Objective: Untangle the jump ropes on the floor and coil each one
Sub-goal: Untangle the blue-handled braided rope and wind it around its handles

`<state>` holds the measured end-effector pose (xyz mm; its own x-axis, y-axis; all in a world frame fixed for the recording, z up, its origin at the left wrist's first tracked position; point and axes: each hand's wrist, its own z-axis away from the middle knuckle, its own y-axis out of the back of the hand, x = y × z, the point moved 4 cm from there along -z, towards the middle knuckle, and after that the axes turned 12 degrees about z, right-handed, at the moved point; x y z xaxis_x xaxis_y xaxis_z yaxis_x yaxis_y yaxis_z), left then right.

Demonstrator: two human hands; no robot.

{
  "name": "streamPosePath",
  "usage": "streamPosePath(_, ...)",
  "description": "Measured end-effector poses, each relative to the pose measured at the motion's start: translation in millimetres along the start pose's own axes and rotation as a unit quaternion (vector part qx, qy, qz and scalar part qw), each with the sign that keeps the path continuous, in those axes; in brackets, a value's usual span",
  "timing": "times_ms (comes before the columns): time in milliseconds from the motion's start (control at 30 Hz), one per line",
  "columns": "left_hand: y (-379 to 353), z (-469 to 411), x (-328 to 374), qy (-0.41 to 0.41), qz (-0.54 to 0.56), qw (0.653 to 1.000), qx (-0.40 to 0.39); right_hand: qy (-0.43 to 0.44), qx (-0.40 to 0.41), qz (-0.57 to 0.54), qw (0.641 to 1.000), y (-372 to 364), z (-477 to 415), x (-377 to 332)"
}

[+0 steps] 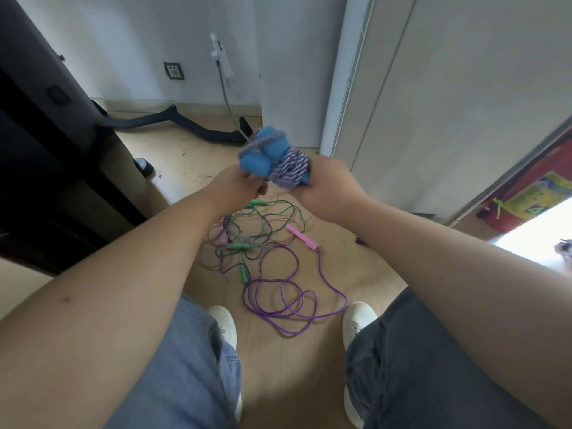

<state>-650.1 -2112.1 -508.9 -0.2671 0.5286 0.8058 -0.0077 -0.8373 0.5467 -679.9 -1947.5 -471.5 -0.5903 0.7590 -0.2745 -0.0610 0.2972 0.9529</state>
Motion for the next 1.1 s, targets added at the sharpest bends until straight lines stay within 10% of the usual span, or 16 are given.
streamPosePath(267, -29.0, 11.4, 26.6, -0.123, -0.175, 0.972, -0.099, -0.162, -0.122, 0.118, 0.972, -22.2, -5.5, 43.7)
streamPosePath(567, 1.5, 9.9, 42.7, -0.237, -0.26, 0.936, 0.027, 0.09, -0.154, 0.307, 0.935, -40.4, 0.9, 11.5)
streamPosePath(733, 11.0, 1.2, 23.5, -0.123, -0.15, 0.981, 0.013, 0.183, -0.16, 0.196, 0.95, -31.8, 10.1, -9.2)
streamPosePath(867, 12.5, -3.1, -1.7, 0.023, 0.12, 0.992, -0.004, 0.115, -0.121, 0.057, 0.984, -10.0, 15.4, -12.7)
streamPosePath(1100, -9.3, 0.4, 10.8, -0.003, -0.021, 0.999, -0.038, -0.097, -0.035, 0.028, 0.994, -6.6, -6.4, 22.0)
